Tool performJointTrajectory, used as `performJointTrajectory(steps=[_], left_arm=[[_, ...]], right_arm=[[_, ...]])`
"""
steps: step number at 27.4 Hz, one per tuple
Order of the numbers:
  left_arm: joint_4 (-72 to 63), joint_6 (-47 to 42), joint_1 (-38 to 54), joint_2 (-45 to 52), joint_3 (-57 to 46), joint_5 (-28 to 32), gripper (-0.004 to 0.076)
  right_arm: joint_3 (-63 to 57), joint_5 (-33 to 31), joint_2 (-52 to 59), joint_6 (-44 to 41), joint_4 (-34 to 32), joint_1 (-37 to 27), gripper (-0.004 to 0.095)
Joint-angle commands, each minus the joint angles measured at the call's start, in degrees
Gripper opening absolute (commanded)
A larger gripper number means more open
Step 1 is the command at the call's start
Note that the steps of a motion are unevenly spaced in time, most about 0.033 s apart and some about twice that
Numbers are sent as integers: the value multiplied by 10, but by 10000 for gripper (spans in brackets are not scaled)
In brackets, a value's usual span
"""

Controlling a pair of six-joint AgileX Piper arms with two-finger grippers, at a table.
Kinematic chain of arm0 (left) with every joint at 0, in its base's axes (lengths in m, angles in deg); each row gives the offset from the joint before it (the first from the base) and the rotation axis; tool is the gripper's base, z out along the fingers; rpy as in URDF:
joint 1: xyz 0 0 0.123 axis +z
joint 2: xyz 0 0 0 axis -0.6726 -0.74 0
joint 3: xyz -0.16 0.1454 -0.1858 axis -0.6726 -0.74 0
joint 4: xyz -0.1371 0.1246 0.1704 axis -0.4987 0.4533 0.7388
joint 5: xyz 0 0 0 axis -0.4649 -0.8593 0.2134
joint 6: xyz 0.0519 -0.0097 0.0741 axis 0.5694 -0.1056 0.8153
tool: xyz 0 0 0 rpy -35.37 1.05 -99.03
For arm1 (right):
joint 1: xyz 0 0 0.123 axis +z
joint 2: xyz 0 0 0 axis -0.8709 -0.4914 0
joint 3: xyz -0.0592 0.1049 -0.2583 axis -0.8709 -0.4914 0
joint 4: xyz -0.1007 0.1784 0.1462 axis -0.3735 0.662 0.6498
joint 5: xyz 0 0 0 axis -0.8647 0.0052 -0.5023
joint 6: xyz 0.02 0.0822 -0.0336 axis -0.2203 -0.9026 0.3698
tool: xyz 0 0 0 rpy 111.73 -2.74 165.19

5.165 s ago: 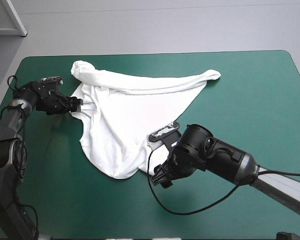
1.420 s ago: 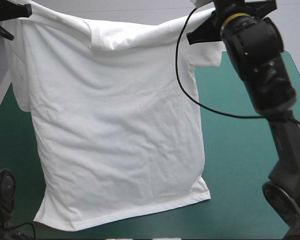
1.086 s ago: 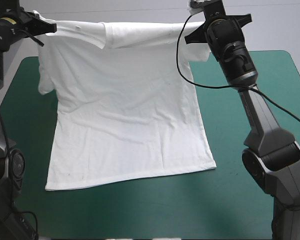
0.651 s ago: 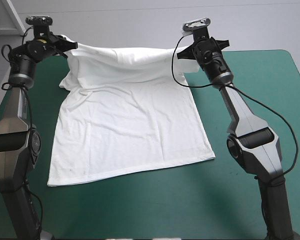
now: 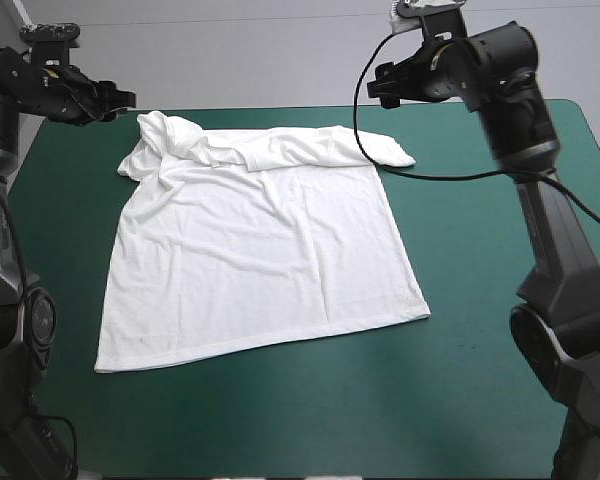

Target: Fold the cloth

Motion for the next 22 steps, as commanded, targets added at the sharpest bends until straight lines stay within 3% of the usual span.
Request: performJointTrajectory(steps=[1,8,17,22], left_arm=[[8,-20,-2,73,-30,-25,420],[79,-20,-2,290,-319,-25,420],[97,-66,-2,476,-619,-25,421],[91,-96,-2,524,-753,37,425]], right_arm=[[-33,1,86,13,69,1,808],[-364,2,258,11,75,1,808],[-615,19,333,49,76,1,808],[-714,64,352,58,77,1,808]])
